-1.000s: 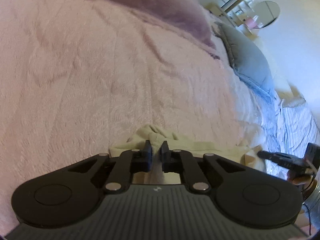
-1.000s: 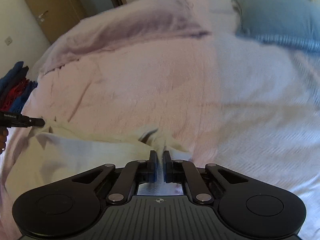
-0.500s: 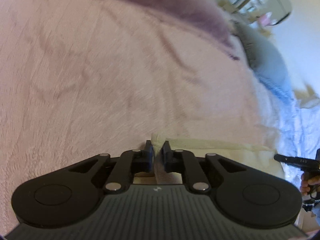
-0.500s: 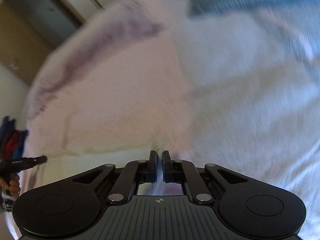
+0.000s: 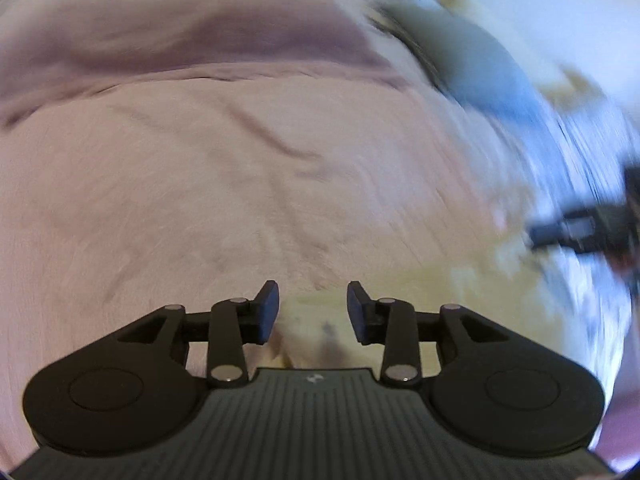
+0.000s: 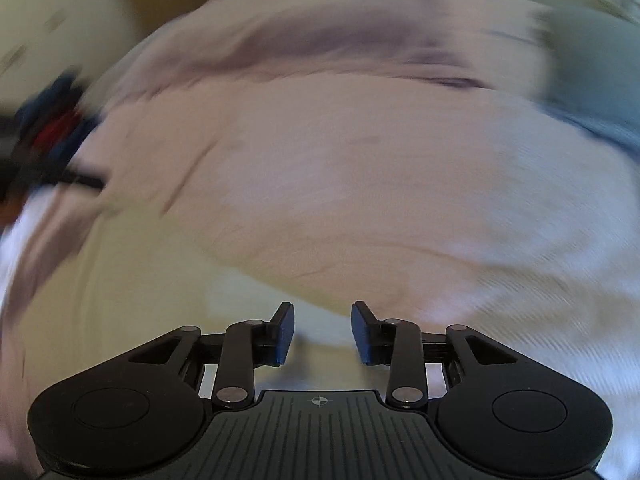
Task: Fold clothes
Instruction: 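Grasp the folded shirt edge with both grippers and fold it over again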
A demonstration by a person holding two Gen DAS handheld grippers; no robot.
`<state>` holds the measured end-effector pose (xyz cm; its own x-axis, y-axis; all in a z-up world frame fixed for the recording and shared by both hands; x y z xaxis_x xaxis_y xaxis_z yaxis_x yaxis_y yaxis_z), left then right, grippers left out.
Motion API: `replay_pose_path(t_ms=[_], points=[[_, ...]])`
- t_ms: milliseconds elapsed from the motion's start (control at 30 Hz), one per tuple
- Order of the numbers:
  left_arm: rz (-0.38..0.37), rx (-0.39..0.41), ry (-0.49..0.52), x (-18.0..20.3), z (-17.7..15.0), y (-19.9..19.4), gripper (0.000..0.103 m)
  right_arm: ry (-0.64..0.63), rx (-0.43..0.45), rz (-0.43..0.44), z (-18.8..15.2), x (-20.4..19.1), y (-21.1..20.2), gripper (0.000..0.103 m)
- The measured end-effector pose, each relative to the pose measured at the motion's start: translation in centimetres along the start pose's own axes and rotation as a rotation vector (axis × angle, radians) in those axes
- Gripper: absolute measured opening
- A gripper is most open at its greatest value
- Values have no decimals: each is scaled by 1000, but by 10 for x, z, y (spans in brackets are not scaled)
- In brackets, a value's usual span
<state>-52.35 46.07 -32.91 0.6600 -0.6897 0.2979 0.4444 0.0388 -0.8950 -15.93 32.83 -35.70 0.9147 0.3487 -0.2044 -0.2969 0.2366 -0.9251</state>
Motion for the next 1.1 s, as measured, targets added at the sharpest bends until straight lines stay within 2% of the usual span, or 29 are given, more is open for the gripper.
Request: replay_pose_path(t_ms=[100,233,467,567,600,667,733,867,1000,1100], points=[[-36,-113,193,14,16,16,33,-101,-59,63,12,-8,14,36],[-87,-226,354,24,32,38,34,-205,-134,136,29,-10,29,36],[-154,-349,472,30,45,71,30,-283,-215,208,50,-8,48,36],[-169,-352,480,30,45,75,20,-300,-231,236,54,-8,55,35],[-172,-346,483,29,45,75,2,-299,-227,247,54,-7,55,35],[-176,-331,499,28,45,74,1,-304,-218,266,55,-6,56,10],[-167,-292,513,29,44,67,0,-308,-198,274,57,-6,52,3],[-145,-203,521,31,42,51,0,-308,-132,254,54,-7,32,2],[-114,-132,455,23,47,45,1,-276,-93,189,53,-6,25,2],[-73,-170,417,21,45,64,1,-249,-93,131,52,-7,33,2]])
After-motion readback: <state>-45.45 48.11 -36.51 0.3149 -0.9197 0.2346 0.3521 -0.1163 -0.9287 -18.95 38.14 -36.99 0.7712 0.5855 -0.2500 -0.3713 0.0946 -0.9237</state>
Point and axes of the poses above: each gripper's, at about its wrist camera, not at the fingertips, and y roughly the way its jaws point, x to its right, z to its top, the point moved 1 cm from there along y, roughly the way its jaws point, and after that the axes turned 12 degrees about -x, right-handed, at the moved point
